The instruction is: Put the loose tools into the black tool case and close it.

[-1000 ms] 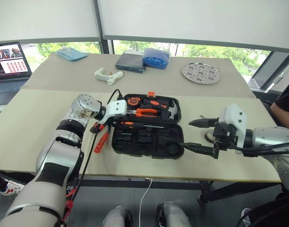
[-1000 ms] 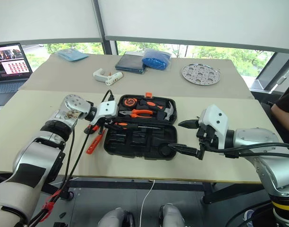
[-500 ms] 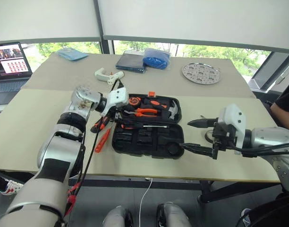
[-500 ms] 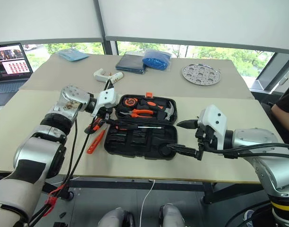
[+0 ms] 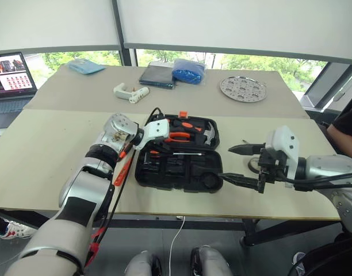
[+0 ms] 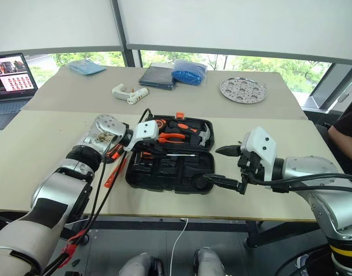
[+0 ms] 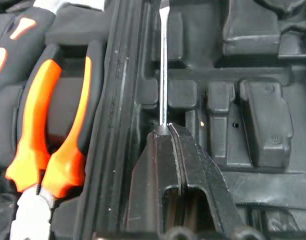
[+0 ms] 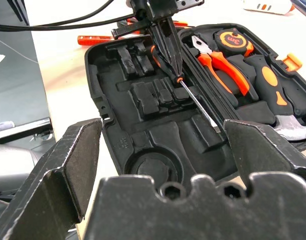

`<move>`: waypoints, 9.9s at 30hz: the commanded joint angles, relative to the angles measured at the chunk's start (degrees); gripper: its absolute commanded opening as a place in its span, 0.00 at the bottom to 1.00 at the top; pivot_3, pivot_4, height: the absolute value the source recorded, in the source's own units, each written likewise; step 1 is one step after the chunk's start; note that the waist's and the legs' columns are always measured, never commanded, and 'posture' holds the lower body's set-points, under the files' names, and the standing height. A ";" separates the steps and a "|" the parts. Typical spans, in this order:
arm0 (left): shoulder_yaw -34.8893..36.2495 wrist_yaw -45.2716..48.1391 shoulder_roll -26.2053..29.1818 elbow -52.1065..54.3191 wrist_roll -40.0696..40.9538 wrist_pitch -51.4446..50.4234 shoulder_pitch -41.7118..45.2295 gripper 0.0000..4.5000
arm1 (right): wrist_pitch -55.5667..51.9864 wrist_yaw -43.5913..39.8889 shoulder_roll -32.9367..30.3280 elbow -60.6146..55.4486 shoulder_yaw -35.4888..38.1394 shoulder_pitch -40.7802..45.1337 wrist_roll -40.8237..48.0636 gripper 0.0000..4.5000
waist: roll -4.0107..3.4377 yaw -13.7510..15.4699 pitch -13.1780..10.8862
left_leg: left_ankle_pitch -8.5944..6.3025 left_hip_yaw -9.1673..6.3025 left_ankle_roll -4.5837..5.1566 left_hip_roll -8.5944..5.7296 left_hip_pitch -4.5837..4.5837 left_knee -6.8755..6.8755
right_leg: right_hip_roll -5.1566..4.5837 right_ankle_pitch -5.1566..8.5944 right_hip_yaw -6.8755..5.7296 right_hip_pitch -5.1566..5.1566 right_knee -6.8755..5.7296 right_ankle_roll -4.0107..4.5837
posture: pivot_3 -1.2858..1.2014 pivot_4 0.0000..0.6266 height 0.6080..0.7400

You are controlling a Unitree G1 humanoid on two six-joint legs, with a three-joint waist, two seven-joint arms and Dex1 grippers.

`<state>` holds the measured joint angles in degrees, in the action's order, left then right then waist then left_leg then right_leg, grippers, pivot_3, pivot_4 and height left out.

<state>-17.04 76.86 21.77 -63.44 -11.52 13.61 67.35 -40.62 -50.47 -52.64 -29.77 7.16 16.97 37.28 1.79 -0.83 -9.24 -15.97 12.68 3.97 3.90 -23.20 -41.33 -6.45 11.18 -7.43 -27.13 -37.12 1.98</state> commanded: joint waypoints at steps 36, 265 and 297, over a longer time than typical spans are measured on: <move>14.93 5.76 18.69 70.13 37.23 -47.32 -24.94 0.99 | 7.91 -8.21 -4.02 63.01 -13.95 21.04 -33.09 1.00 | -0.42 -1.38 -0.03 | 0.00 -0.03 -0.01 -0.01 0.20 -0.39 | 0.01 0.27 0.39 0.10 -0.64 -0.30 | 0.52 0.24 0.84; -5.98 15.33 11.50 7.64 7.34 -1.83 -0.70 0.10 | -13.25 7.26 5.10 -11.36 -2.65 5.87 10.24 1.00 | -0.10 0.60 -0.19 | 0.08 -0.38 -0.17 -0.04 -0.33 -0.03 | 0.11 0.35 -0.02 -0.33 -0.41 0.22 | 0.52 0.24 0.84; 4.28 11.78 8.74 10.42 22.14 -10.76 -7.08 0.00 | -12.20 12.63 7.29 -10.54 -3.41 3.07 10.42 1.00 | -0.09 0.12 -0.20 | -0.06 -0.60 0.07 -0.10 -0.60 -0.50 | 0.01 0.33 -0.15 -0.25 -0.50 -0.08 | 0.52 0.24 0.84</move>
<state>-14.38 90.60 31.14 -54.74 11.08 1.18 60.69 -54.16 -38.22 -45.38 -39.81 2.93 19.75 47.91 1.70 -0.71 -9.44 -16.03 12.08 4.04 3.81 -23.81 -41.83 -6.44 11.50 -7.59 -27.38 -37.61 1.89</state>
